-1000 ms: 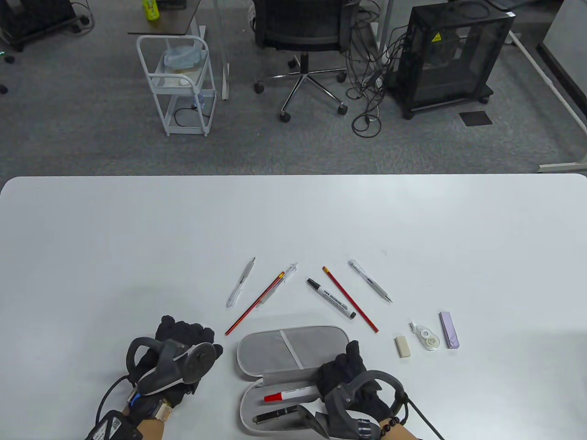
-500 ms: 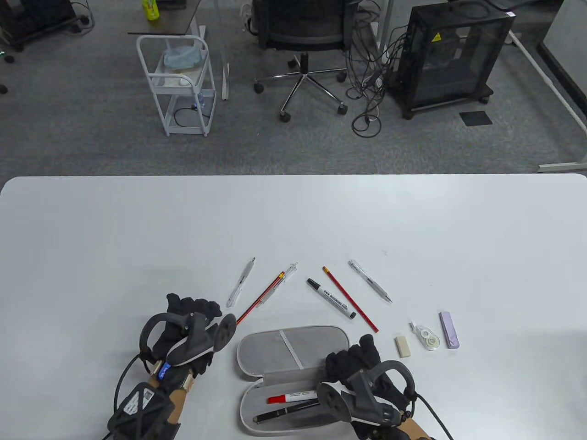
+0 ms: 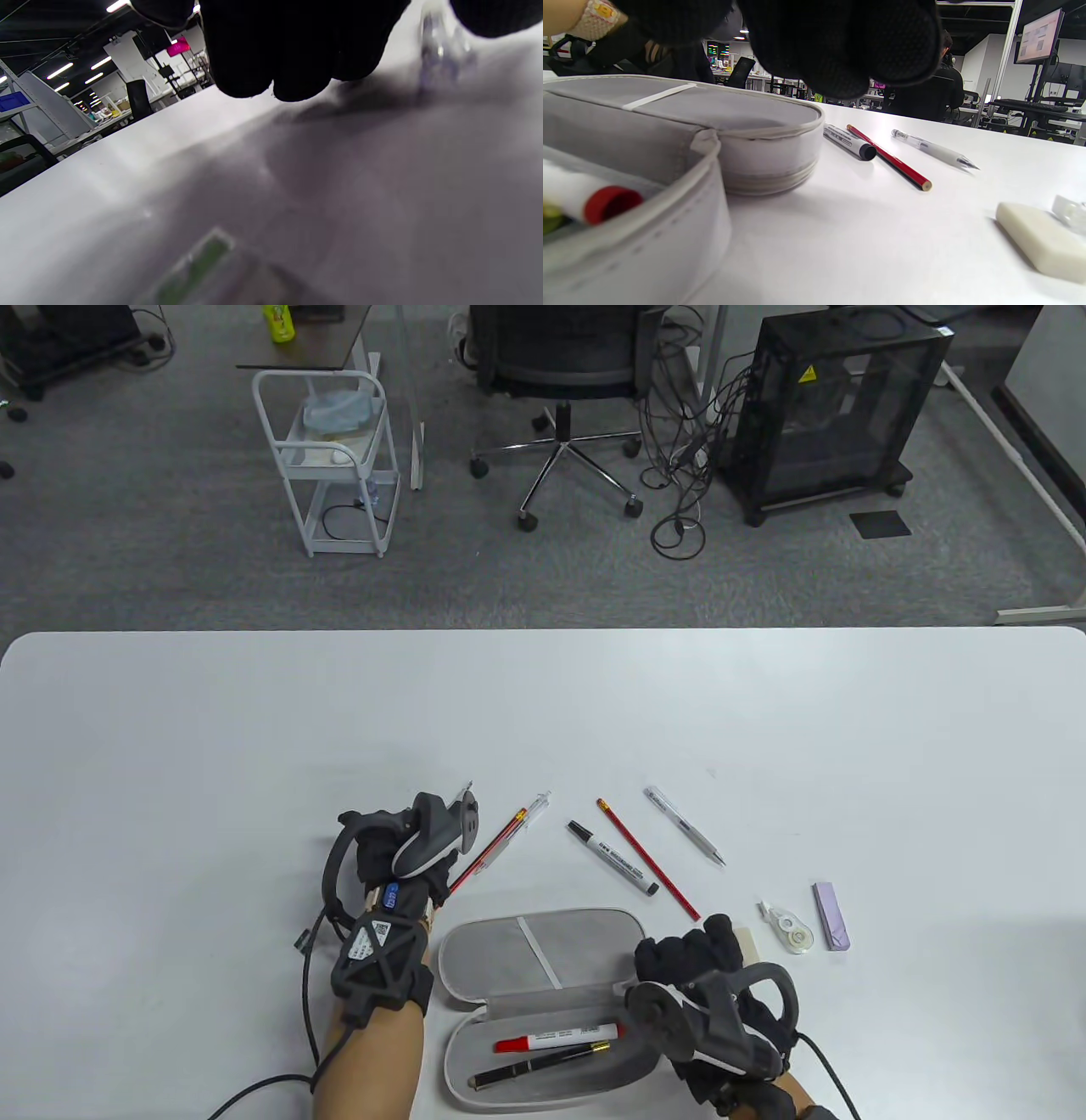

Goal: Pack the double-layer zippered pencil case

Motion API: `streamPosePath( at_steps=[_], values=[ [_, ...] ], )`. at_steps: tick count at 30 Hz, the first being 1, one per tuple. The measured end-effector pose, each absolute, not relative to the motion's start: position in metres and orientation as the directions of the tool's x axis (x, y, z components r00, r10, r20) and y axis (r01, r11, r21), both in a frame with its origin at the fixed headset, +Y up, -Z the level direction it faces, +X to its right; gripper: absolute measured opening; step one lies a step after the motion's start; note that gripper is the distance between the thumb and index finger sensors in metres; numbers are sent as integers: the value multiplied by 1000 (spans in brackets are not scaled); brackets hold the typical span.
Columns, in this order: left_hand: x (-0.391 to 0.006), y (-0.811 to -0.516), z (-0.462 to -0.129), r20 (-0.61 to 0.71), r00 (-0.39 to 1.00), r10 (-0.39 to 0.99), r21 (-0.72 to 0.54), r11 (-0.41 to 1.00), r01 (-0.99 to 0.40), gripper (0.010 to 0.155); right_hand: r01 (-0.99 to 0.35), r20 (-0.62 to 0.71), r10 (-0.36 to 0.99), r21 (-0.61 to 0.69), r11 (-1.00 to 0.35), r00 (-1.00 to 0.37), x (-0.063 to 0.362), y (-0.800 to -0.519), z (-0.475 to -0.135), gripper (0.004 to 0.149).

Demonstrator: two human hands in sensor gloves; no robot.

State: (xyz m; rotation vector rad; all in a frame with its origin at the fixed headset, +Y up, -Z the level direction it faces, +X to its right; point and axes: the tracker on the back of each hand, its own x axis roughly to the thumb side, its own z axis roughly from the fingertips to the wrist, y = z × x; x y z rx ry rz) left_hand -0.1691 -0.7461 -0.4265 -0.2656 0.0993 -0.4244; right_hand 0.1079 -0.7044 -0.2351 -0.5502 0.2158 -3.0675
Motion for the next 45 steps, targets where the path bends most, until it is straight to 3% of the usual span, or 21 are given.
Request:
streamPosePath(
  at_steps=[4,8,13,15,20,25,33,45],
  values=[
    [-171,-745,-433,-106,960,-258,-254,941,225,50,-27,343,-15,-119,-993,-939,109,-705,-236,60],
    [-173,-746,-434,-101,966,-237,-333,923,192,49,-28,341,-13,-114,-993,-940,109,-704,-236,60],
    [-173,-744,-421,-35,959,-281,-179,946,271,47,-40,340,-1,-116,-992,-940,111,-703,-237,60],
    [-174,-733,-412,2,973,-231,-74,970,231,47,-46,340,4,-115,-992,-941,113,-702,-237,60],
    [-165,-689,-376,178,974,-137,124,986,115,47,-70,301,42,-80,-994,-953,121,-708,-247,60],
    [-132,-662,-307,458,875,-153,229,972,50,48,-87,221,69,-72,-994,-973,138,-711,-257,60],
    [-104,-698,-213,666,654,-359,296,932,210,48,-169,117,163,-45,-985,-980,160,-719,-269,61],
    [-109,-739,-210,631,623,-463,283,884,371,49,-218,-3,220,-124,-968,-975,182,-719,-277,67]
  ],
)
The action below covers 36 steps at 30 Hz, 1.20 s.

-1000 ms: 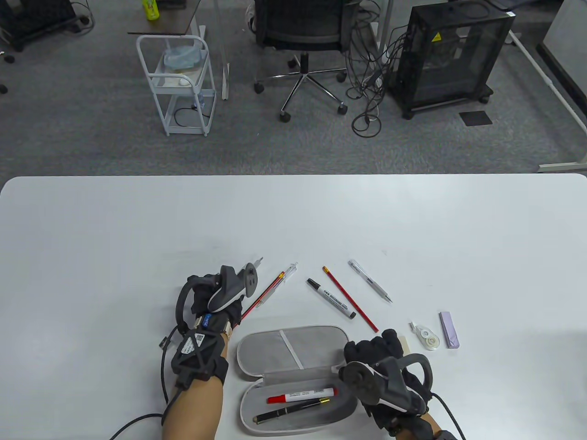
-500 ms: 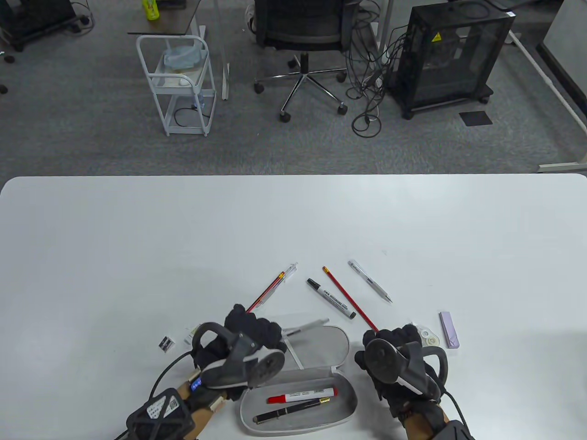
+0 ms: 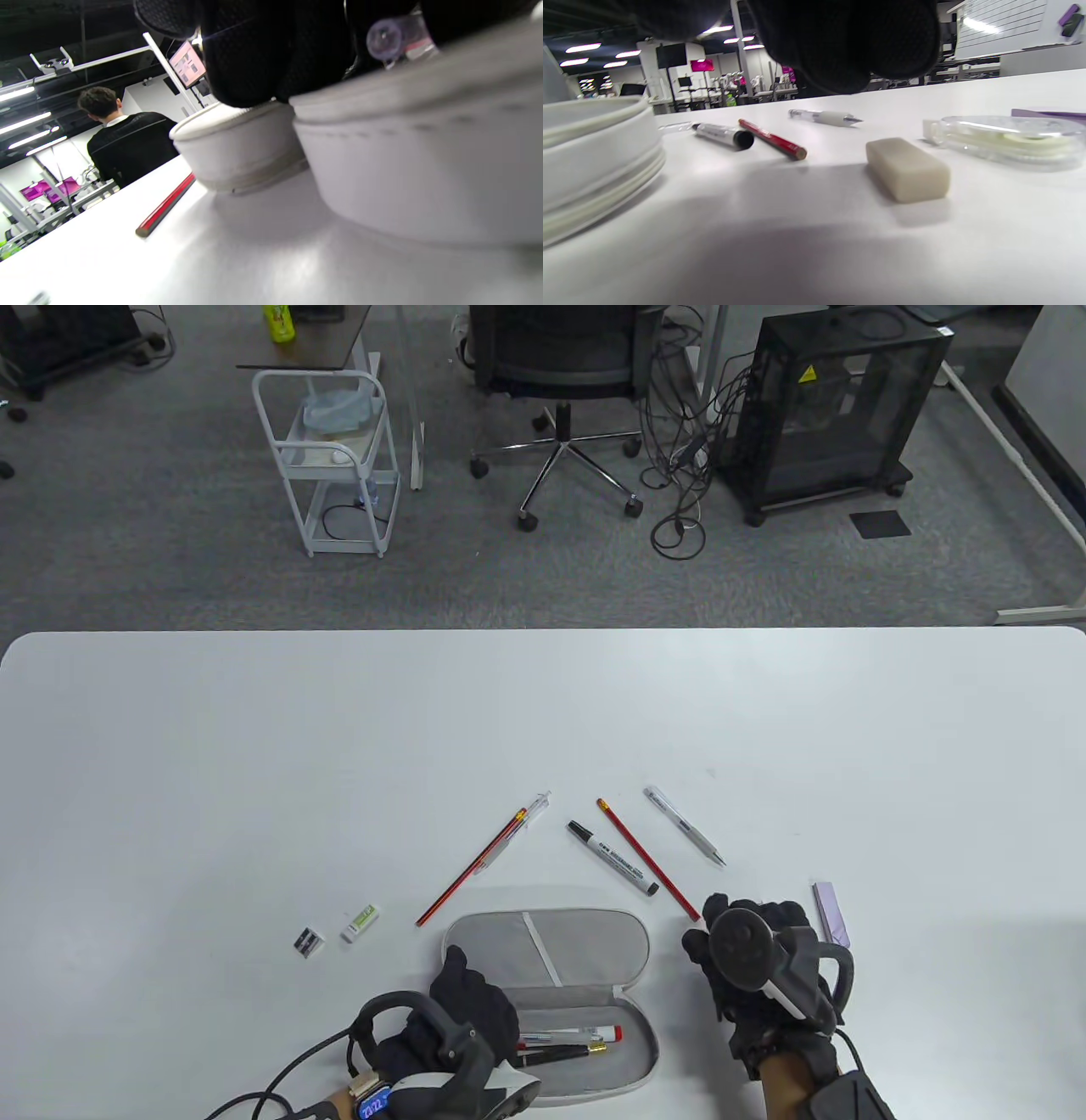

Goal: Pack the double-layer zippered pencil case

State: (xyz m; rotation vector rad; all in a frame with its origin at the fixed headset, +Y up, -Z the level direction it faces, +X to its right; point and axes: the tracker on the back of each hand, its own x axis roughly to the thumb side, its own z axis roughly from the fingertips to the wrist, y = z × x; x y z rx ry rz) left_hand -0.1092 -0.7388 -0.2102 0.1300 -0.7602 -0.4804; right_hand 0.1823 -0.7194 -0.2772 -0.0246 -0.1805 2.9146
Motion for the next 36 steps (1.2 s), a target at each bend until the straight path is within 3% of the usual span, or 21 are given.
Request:
streamPosePath(
  at_steps=[4,7,12,15,19,23,26,33,36],
  values=[
    [-114,-738,-216,647,654,-392,206,916,345,63,-241,-45,251,-161,-957,-967,189,-717,-280,70],
    [-118,-731,-216,651,684,-328,177,942,284,62,-208,-87,223,-155,-966,-971,190,-718,-286,70],
    [-121,-723,-213,652,698,-295,186,955,230,60,1,-150,16,-114,-993,-989,186,-712,-312,69],
    [-124,-716,-211,644,709,-288,223,957,187,59,93,-191,-85,-35,-995,-978,180,-711,-339,72],
    [-133,-707,-211,630,734,-254,246,962,121,59,111,-275,-123,60,-992,-953,172,-719,-371,74],
    [-144,-701,-215,611,763,-213,249,966,71,58,29,-340,-85,167,-986,-937,166,-734,-396,74],
    [-151,-700,-221,603,780,-169,222,974,39,58,90,-355,-169,229,-969,-919,165,-744,-409,72],
    [-158,-701,-229,586,802,-117,183,983,9,59,107,-367,-142,115,-988,-919,163,-745,-411,53],
    [-160,-700,-230,576,809,-115,189,982,5,59,136,-346,-166,110,-985,-923,161,-746,-408,52]
  ],
)
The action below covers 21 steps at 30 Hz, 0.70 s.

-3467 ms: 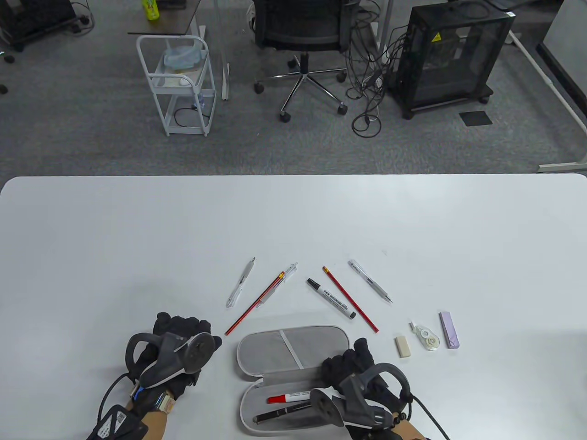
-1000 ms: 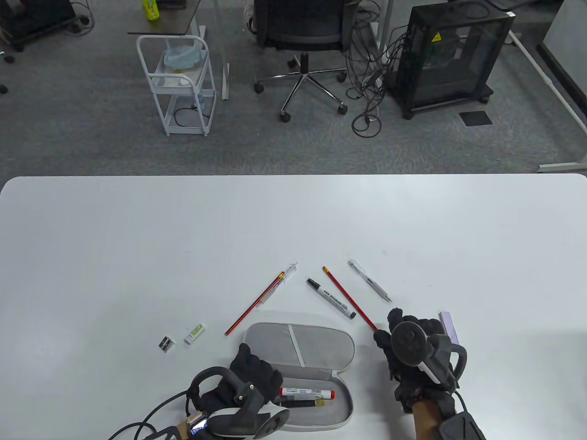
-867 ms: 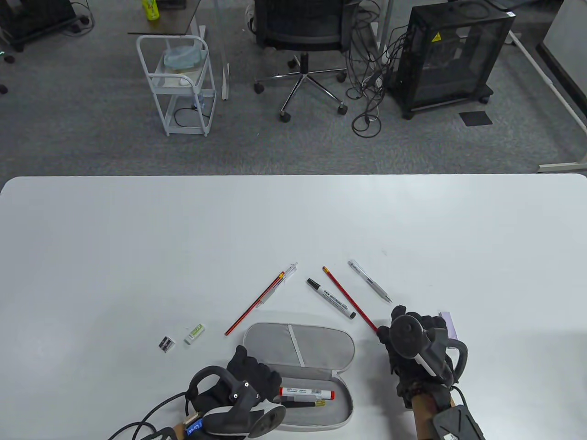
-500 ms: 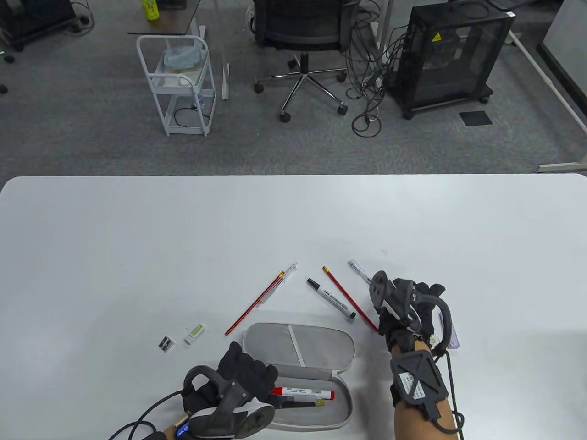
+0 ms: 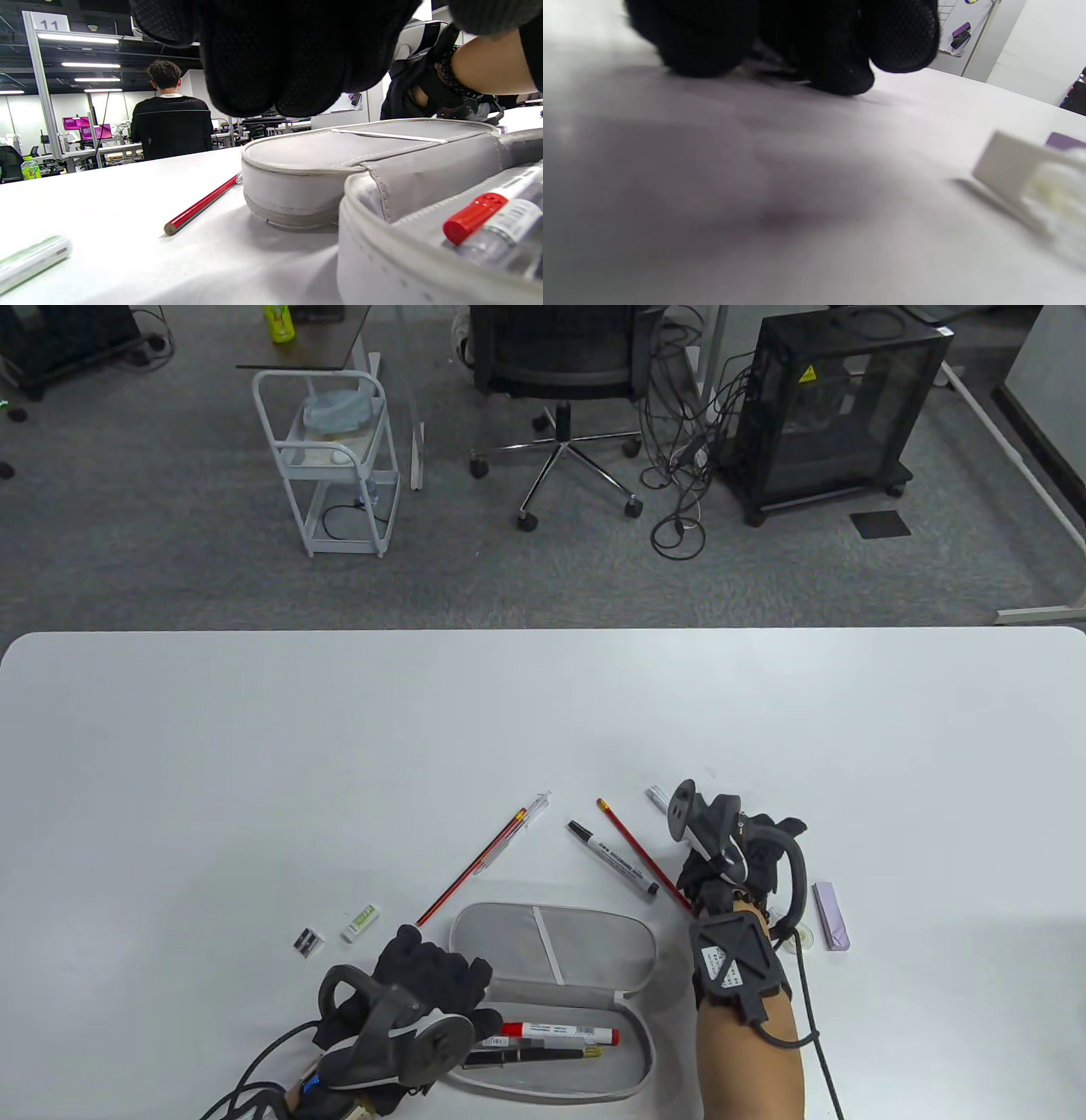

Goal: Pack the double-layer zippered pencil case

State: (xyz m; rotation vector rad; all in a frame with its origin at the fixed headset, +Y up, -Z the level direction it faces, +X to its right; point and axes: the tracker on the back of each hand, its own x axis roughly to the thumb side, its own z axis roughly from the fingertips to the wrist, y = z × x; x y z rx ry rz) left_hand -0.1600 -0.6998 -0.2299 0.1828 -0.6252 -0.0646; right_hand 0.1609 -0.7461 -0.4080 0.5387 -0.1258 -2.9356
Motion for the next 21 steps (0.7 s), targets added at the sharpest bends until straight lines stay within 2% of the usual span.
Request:
streamPosePath(
  at_steps=[5,8,10,13,15,17,21],
  values=[
    [-171,-698,-238,538,836,-108,193,981,3,59,189,-191,-173,-69,-980,-966,143,-722,-384,51],
    [-183,-697,-246,495,863,-102,195,981,4,58,103,-26,-100,-185,-977,-995,121,-693,-355,52],
    [-194,-696,-254,456,887,-80,185,983,-6,58,56,120,-88,-249,-967,-989,98,-673,-322,52],
    [-209,-697,-264,407,913,-8,146,988,-56,59,99,285,-199,-327,-940,-938,69,-657,-274,52],
    [-217,-697,-268,379,925,29,135,987,-86,58,113,350,-240,-346,-932,-906,55,-660,-252,52],
    [-224,-697,-272,344,937,53,134,986,-105,57,158,415,-275,-295,-942,-868,38,-674,-231,52],
    [-230,-702,-277,299,953,47,124,988,-87,55,240,449,-333,-251,-938,-829,24,-705,-213,52]
  ],
)
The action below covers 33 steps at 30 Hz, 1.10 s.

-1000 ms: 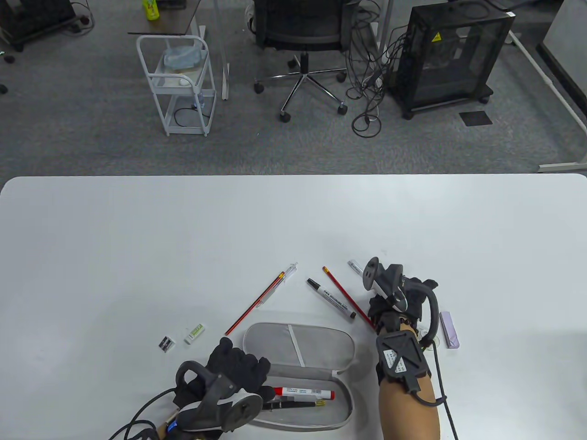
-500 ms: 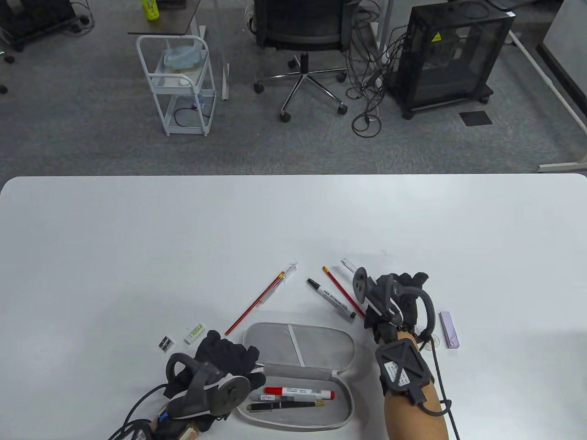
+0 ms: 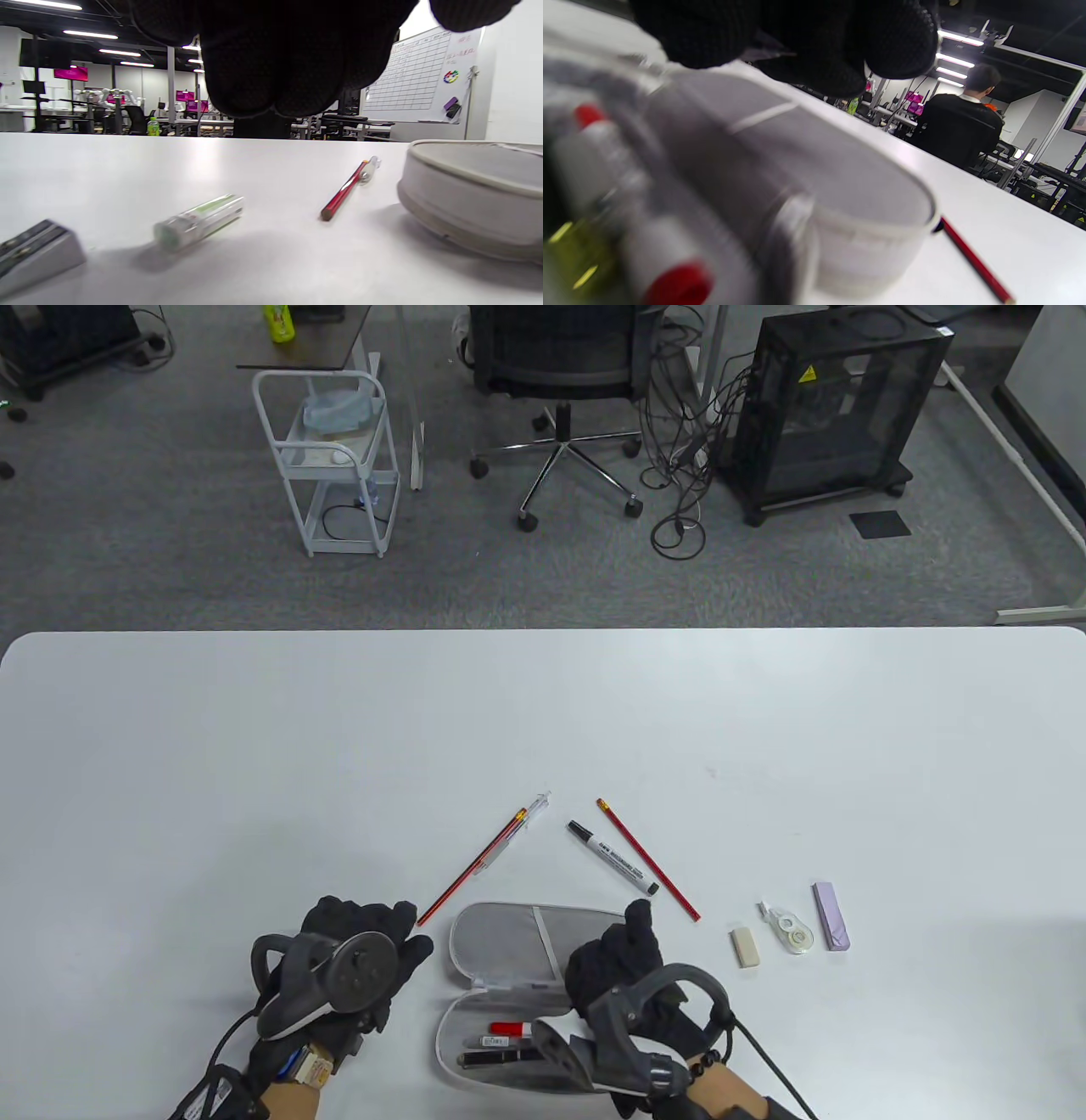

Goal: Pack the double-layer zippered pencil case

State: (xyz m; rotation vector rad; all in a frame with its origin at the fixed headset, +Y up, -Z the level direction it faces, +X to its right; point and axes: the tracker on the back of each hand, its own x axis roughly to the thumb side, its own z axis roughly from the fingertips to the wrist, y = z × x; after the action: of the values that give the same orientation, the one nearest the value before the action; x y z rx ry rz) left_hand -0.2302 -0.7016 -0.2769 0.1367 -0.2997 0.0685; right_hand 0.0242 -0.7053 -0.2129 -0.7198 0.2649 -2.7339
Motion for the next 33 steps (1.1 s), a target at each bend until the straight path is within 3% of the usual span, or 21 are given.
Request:
streamPosePath(
  at_steps=[4,7,9,16,24,26,29,33],
  values=[
    [-232,-706,-280,270,963,18,121,991,-53,57,246,443,-310,-197,-949,-841,31,-732,-209,53],
    [-231,-712,-283,252,968,-1,100,995,-25,58,236,403,-312,-228,-945,-860,39,-728,-212,55],
    [-230,-715,-285,240,970,-35,96,995,12,58,257,409,-300,-159,-953,-861,41,-729,-214,62],
    [-218,-730,-301,188,971,-150,37,989,145,56,96,389,-161,-181,-979,-907,56,-716,-218,65],
    [-182,-742,-345,163,918,-362,-147,911,385,63,-3,359,-55,-158,-987,-932,74,-710,-224,65],
    [-180,-747,-356,141,916,-375,-211,893,398,64,-14,355,-42,-154,-988,-934,77,-709,-224,65],
    [-186,-743,-369,52,968,-246,-272,929,250,61,-31,348,-25,-155,-987,-937,82,-706,-224,65],
    [-182,-742,-377,11,965,-264,-175,949,261,44,-45,338,-9,-153,-987,-941,85,-705,-225,65]
  ],
)
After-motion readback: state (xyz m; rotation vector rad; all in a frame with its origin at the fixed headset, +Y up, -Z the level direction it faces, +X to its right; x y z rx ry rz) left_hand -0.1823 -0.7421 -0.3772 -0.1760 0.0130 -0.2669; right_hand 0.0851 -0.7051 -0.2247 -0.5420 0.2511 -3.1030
